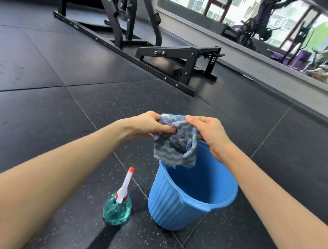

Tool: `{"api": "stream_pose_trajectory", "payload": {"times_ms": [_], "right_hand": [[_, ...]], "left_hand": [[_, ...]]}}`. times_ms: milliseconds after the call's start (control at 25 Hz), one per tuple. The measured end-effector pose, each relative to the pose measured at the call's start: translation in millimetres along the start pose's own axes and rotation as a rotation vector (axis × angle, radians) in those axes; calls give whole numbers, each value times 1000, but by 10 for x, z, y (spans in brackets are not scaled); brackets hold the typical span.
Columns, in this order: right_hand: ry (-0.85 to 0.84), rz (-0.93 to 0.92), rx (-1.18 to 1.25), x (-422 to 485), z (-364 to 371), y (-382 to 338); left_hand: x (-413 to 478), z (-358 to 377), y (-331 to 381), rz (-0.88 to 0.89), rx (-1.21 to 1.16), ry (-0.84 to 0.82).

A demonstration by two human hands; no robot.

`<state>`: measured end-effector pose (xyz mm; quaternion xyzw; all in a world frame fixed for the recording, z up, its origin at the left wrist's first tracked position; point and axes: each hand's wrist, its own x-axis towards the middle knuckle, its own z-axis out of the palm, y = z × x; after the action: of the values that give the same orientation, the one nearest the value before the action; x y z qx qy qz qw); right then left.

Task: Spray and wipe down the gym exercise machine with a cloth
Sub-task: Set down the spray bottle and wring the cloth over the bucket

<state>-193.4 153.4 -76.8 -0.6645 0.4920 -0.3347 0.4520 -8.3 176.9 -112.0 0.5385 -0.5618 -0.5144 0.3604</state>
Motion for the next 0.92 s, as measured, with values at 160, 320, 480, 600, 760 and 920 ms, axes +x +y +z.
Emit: {"api": "stream_pose_trajectory", "payload": {"times_ms": [160, 320, 480, 600, 760, 920], "right_hand": [[-130, -15, -22, -45, -47, 7], [-330, -62, -224, -58, -109, 38], [-239, -75, -616, -53, -197, 91], [-24, -76, -485, -1, -314, 131], [150, -177, -470, 51, -457, 128], [257, -305, -435, 64, -500, 153]], "left_hand": [[19, 28, 81, 37, -106, 158], [-78, 35, 195, 87, -249, -55], [-128, -34, 341, 101, -73, 7], [-170, -147, 430, 144, 259, 113], [-187, -211, 596, 261, 649, 371], [-186, -187, 675, 345, 838, 475]]}}
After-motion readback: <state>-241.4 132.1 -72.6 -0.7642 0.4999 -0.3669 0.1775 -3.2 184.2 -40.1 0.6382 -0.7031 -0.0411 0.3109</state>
